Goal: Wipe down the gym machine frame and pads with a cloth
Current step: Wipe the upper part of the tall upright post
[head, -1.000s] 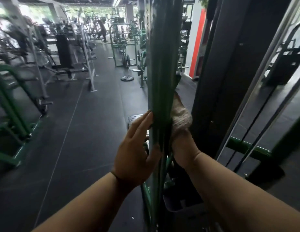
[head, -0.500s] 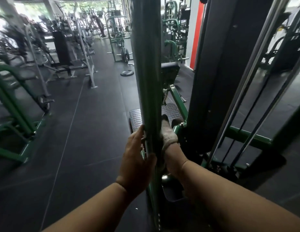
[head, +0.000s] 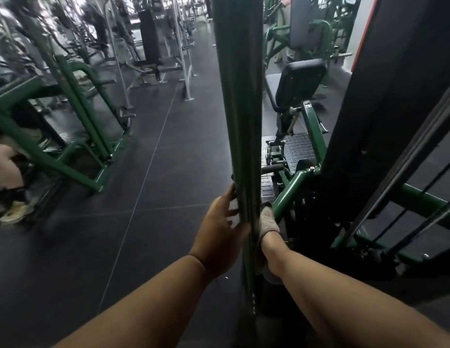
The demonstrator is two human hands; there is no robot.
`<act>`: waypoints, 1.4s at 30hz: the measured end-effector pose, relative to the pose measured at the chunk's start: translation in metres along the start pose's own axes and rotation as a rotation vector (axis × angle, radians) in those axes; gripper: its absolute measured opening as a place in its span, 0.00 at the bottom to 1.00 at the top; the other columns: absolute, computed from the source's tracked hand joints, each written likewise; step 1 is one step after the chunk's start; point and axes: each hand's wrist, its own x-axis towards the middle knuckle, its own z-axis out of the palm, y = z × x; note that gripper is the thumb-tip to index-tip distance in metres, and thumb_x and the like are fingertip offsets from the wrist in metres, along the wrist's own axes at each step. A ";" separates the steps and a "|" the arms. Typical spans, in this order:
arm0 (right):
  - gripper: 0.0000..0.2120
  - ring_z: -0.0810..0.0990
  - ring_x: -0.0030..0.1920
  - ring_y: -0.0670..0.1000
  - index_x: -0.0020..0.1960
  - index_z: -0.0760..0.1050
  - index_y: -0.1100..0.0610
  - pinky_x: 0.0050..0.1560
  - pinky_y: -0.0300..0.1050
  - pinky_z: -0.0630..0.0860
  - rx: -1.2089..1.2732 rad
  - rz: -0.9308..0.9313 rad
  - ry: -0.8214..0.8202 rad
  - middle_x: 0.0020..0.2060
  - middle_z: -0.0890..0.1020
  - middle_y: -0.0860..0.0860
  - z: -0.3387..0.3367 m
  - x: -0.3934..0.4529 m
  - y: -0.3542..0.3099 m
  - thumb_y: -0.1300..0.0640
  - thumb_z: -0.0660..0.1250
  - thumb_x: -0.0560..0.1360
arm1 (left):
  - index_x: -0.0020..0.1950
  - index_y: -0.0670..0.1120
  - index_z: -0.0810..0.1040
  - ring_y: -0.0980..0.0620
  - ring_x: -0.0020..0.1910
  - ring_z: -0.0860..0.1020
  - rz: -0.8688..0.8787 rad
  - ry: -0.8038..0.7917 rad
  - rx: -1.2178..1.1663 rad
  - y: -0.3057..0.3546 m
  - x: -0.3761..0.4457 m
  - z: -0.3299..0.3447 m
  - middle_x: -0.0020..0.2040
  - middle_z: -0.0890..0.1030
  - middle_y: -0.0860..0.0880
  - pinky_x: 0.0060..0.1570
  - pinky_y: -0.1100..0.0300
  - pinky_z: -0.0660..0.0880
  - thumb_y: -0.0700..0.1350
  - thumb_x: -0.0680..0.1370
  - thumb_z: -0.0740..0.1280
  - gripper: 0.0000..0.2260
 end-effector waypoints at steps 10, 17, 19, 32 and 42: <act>0.27 0.83 0.43 0.50 0.47 0.88 0.45 0.47 0.47 0.78 -0.044 -0.373 -0.183 0.42 0.85 0.50 0.023 -0.029 -0.050 0.37 0.53 0.87 | 0.78 0.69 0.66 0.52 0.62 0.83 -0.109 -0.059 -0.147 -0.011 0.006 -0.001 0.70 0.78 0.58 0.56 0.50 0.84 0.44 0.81 0.72 0.31; 0.14 0.84 0.38 0.42 0.56 0.78 0.58 0.38 0.35 0.80 -0.267 -0.453 -0.212 0.44 0.84 0.52 0.014 -0.059 -0.067 0.59 0.53 0.89 | 0.73 0.70 0.72 0.56 0.60 0.81 -0.060 -0.031 -0.126 -0.002 0.000 0.007 0.65 0.80 0.63 0.57 0.56 0.83 0.37 0.80 0.72 0.32; 0.14 0.85 0.44 0.48 0.60 0.79 0.58 0.45 0.44 0.82 -0.280 -0.511 -0.182 0.49 0.84 0.55 0.013 -0.068 -0.069 0.53 0.57 0.89 | 0.69 0.70 0.75 0.58 0.57 0.82 -0.036 -0.010 -0.103 0.004 -0.001 0.007 0.62 0.81 0.65 0.56 0.58 0.82 0.34 0.80 0.72 0.31; 0.12 0.80 0.41 0.63 0.50 0.82 0.59 0.48 0.71 0.81 -0.300 -0.448 -0.082 0.43 0.82 0.63 -0.120 -0.119 -0.081 0.54 0.64 0.84 | 0.53 0.62 0.80 0.58 0.45 0.82 -0.077 0.172 0.043 0.057 -0.038 0.037 0.50 0.83 0.63 0.38 0.69 0.75 0.35 0.80 0.68 0.19; 0.10 0.81 0.39 0.58 0.44 0.85 0.54 0.46 0.55 0.77 -0.259 -0.408 0.036 0.38 0.84 0.59 -0.213 -0.156 -0.075 0.57 0.65 0.79 | 0.62 0.58 0.75 0.50 0.48 0.79 -0.173 0.274 0.024 0.106 -0.035 0.039 0.57 0.81 0.51 0.44 0.55 0.70 0.41 0.80 0.69 0.15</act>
